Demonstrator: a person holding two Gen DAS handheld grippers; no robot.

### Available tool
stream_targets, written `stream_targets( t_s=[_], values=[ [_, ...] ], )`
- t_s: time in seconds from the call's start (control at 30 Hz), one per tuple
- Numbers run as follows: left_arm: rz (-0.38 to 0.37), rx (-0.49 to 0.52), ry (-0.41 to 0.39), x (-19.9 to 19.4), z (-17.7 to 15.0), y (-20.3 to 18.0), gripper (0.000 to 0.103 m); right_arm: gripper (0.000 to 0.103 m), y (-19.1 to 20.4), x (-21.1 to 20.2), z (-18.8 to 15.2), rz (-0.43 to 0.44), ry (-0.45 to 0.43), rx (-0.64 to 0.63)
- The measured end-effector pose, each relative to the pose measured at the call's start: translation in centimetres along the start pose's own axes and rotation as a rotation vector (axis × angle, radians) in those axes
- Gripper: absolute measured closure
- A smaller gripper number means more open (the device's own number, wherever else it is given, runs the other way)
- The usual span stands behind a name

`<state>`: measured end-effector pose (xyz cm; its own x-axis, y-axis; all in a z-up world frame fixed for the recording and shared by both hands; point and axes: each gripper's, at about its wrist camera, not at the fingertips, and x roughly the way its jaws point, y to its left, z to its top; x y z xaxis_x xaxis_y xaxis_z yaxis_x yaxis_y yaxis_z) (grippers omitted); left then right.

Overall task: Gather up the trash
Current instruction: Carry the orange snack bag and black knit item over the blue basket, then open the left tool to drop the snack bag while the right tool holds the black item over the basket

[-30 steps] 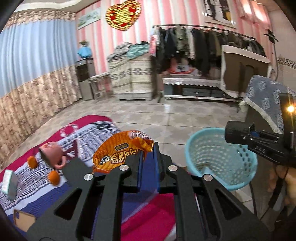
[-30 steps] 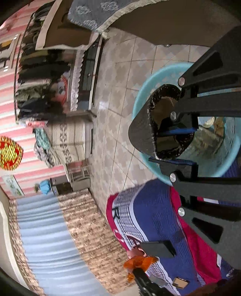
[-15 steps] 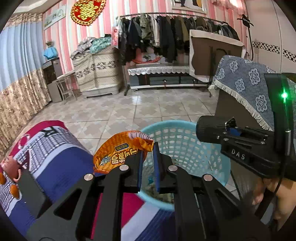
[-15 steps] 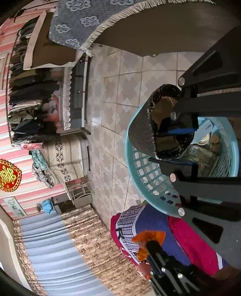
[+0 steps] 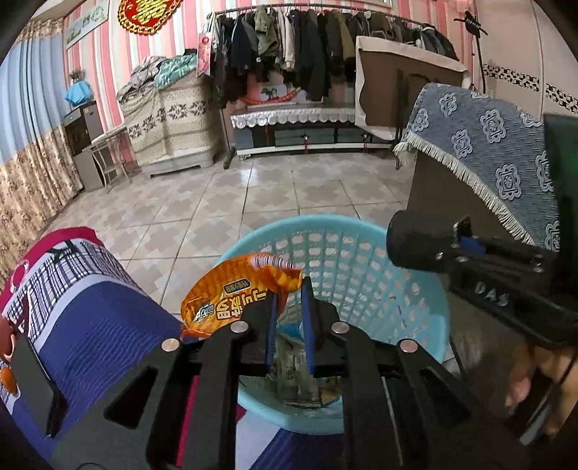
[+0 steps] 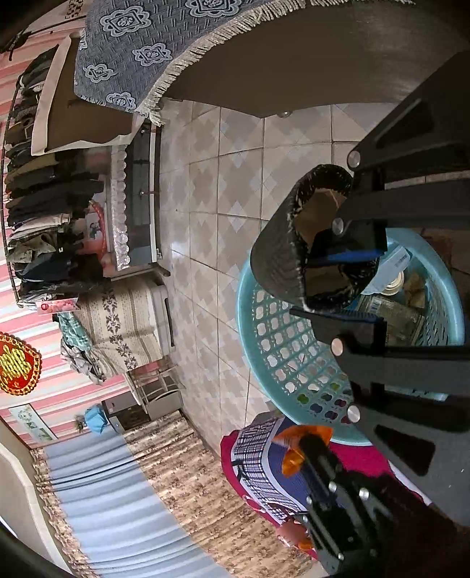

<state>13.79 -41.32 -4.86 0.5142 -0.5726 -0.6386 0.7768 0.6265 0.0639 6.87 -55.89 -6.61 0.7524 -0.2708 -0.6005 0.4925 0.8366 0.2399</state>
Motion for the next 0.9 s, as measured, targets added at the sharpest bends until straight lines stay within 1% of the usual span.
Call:
stream_targets(
  t_s=[0.07,0.17,0.33,0.4,0.47,0.5,0.57,0.63,0.83,0.9],
  values=[
    [0.011,-0.001,0.002,0.3,-0.1,0.3,0.081,0.081,0.2,0.0,0.0,0.002,0.002,-0.007],
    [0.018,-0.014,0.002,0.3,-0.3,1.0,0.073,0.081,0.3,0.2,-0.1,0.004,0.006,-0.015],
    [0.021,-0.043,0.008,0.3,-0.8,2.1,0.07,0.081,0.4,0.2,-0.2,0.008,0.011,-0.023],
    [0.019,-0.057,0.013,0.3,-1.0,2.5,0.068,0.081,0.5,0.2,-0.2,0.009,0.012,-0.027],
    [0.034,-0.058,0.015,0.3,-1.3,2.8,0.064,0.081,0.8,0.3,-0.1,0.012,0.015,-0.034],
    [0.045,-0.061,0.013,0.2,-1.4,3.0,0.059,0.081,0.9,0.3,-0.1,0.013,0.016,-0.039],
    [0.06,-0.078,0.007,0.1,-1.6,3.5,0.047,0.081,1.1,0.4,-0.2,0.012,0.019,-0.051],
    [0.076,-0.106,-0.003,-0.2,-1.7,4.3,0.04,0.081,1.3,0.6,-0.2,0.015,0.022,-0.057],
    [0.12,-0.158,-0.029,-1.0,-1.6,6.5,0.027,0.081,2.7,0.9,-0.2,0.015,0.033,-0.09],
    [0.146,-0.169,-0.04,-1.5,-1.7,7.2,0.023,0.081,3.3,1.0,-0.3,0.013,0.036,-0.102]
  ],
)
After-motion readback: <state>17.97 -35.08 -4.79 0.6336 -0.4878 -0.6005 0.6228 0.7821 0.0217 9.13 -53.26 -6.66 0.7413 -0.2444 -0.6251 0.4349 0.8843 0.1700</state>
